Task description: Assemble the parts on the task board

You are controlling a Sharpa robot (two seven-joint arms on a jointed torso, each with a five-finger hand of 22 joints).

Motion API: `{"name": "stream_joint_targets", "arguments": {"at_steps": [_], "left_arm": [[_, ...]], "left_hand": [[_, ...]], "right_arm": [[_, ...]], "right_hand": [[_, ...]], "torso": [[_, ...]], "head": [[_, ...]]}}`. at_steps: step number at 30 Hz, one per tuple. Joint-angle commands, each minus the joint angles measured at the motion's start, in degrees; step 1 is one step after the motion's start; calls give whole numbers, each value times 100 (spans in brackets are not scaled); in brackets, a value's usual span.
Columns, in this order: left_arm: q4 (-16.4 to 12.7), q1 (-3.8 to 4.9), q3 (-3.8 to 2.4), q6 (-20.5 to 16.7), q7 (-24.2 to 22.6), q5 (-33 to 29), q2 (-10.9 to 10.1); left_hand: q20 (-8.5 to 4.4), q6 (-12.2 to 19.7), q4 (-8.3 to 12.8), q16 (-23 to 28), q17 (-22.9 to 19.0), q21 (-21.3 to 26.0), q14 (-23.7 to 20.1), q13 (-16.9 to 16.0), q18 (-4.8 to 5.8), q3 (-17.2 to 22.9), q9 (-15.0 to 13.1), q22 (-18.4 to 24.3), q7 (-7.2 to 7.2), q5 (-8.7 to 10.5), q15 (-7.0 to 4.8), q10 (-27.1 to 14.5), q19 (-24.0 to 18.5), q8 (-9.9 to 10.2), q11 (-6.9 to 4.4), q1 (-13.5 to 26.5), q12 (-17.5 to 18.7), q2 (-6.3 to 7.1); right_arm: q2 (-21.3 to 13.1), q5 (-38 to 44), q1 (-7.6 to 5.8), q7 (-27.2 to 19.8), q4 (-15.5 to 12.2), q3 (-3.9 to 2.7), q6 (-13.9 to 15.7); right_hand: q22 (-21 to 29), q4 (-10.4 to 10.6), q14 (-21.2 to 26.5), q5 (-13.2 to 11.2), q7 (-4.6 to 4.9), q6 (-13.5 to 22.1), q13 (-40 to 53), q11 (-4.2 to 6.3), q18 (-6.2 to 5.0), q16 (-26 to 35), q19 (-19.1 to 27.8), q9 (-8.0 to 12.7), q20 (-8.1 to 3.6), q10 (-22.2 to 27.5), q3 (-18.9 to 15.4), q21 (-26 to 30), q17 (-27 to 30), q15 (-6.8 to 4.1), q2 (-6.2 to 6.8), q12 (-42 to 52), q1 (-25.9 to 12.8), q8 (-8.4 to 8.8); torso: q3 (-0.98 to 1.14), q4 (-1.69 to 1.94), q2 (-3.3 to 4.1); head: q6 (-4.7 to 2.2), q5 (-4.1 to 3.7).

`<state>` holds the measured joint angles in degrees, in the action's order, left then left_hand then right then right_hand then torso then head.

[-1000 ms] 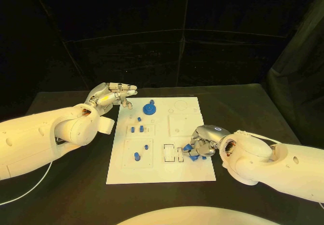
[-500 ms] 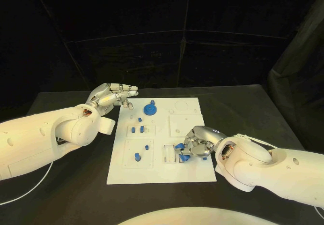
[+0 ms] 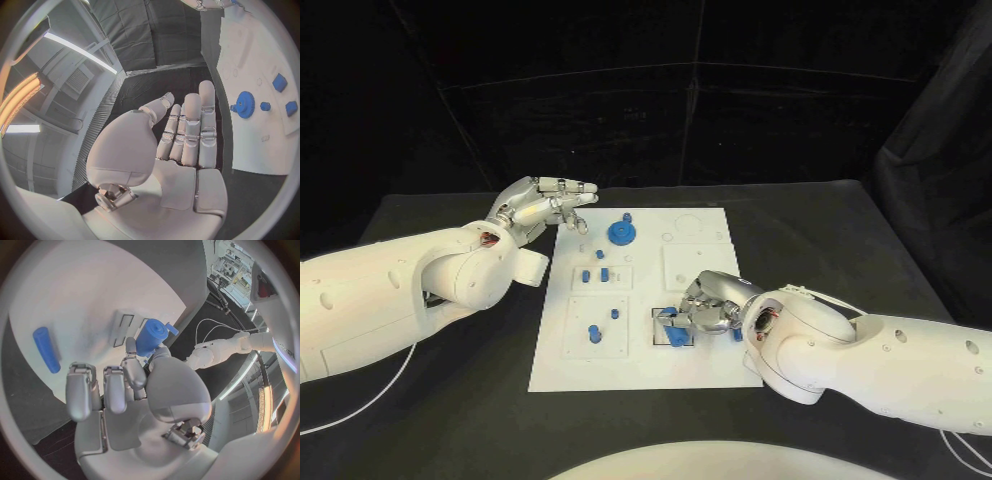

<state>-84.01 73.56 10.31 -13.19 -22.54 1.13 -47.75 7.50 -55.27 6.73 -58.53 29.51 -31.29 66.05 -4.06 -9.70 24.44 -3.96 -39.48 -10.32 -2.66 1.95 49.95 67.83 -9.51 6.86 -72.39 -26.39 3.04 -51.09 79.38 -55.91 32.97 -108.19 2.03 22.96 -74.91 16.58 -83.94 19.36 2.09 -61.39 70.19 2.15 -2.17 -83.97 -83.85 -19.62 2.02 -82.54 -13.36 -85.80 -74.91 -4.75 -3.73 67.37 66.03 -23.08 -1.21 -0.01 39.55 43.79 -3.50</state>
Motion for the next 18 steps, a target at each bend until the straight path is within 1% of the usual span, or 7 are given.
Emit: {"name": "stream_joint_targets", "arguments": {"at_steps": [1,5,6,9,11,16,18], "left_arm": [[-7,8,-5,71,-17,-12,7],[-7,8,-5,76,-12,-12,9],[-7,8,-5,77,-11,-12,9],[-4,8,-4,80,-5,-12,10],[-3,8,-4,83,-2,-12,10],[-1,8,-4,89,3,-12,9],[0,8,-4,92,5,-12,7]], "left_hand": [[5,17,2,-28,-8,24,-53,6,-75,-27,3,8,-10,-26,6,-44,-25,-30,15,34,-31,-2],[5,17,2,-28,-8,24,-53,6,-75,-27,3,8,-10,-26,6,-44,-25,-30,15,34,-31,-2],[5,17,2,-28,-8,24,-53,6,-75,-27,3,8,-10,-26,6,-44,-25,-30,15,34,-31,-2],[5,17,2,-28,-8,24,-53,6,-75,-27,3,8,-10,-26,6,-44,-25,-30,15,34,-31,-2],[5,17,2,-28,-8,24,-53,6,-75,-27,3,8,-10,-26,6,-44,-25,-30,15,34,-31,-2],[5,17,2,-28,-8,24,-53,6,-75,-27,3,8,-10,-26,6,-44,-25,-30,15,34,-31,-2],[5,17,2,-28,-8,24,-53,6,-75,-27,3,8,-10,-26,6,-44,-25,-30,15,34,-31,-2]], "right_arm": [[45,-5,-9,81,32,-3,25],[99,107,-9,87,83,-3,25],[106,139,-9,85,90,-3,30],[121,259,-10,84,112,-3,24],[119,323,-10,83,113,-3,2],[82,403,-9,54,69,-3,9],[58,417,-9,8,38,-3,-6]], "right_hand": [[-860,5,-386,-422,47,-8,-9,-55,45,1,-138,-25,-43,-4,-130,-28,-402,-26,56,-54,-142,60],[-774,14,-355,-1170,83,62,-172,-87,22,89,-69,-79,-26,91,-319,30,-272,-3,218,-320,-425,140],[-705,12,-334,-1297,104,108,-277,-110,5,144,-16,-89,-10,156,-284,76,-191,12,327,-473,-521,177],[-479,46,-269,-1579,172,248,-703,-168,-53,341,158,-121,37,403,81,233,81,64,884,-1075,-942,286],[-438,48,-261,-1619,182,268,-812,-180,-65,387,187,-142,50,455,236,266,133,75,1060,-1233,-1081,309],[-450,39,-277,-1585,188,271,-930,-183,-61,373,173,-169,58,502,352,262,93,80,1107,-1399,-1037,322],[-473,27,-291,-1364,186,263,-922,-180,-56,359,153,-198,60,480,469,251,60,79,1025,-1400,-719,329]], "torso": [[1,-6,-2],[1,-10,0],[3,-12,-1],[4,-12,-2],[1,-9,-6],[7,-8,-4],[9,-13,-7]], "head": [[5,10],[10,16],[10,16],[10,14],[14,16],[10,7],[12,17]]}}
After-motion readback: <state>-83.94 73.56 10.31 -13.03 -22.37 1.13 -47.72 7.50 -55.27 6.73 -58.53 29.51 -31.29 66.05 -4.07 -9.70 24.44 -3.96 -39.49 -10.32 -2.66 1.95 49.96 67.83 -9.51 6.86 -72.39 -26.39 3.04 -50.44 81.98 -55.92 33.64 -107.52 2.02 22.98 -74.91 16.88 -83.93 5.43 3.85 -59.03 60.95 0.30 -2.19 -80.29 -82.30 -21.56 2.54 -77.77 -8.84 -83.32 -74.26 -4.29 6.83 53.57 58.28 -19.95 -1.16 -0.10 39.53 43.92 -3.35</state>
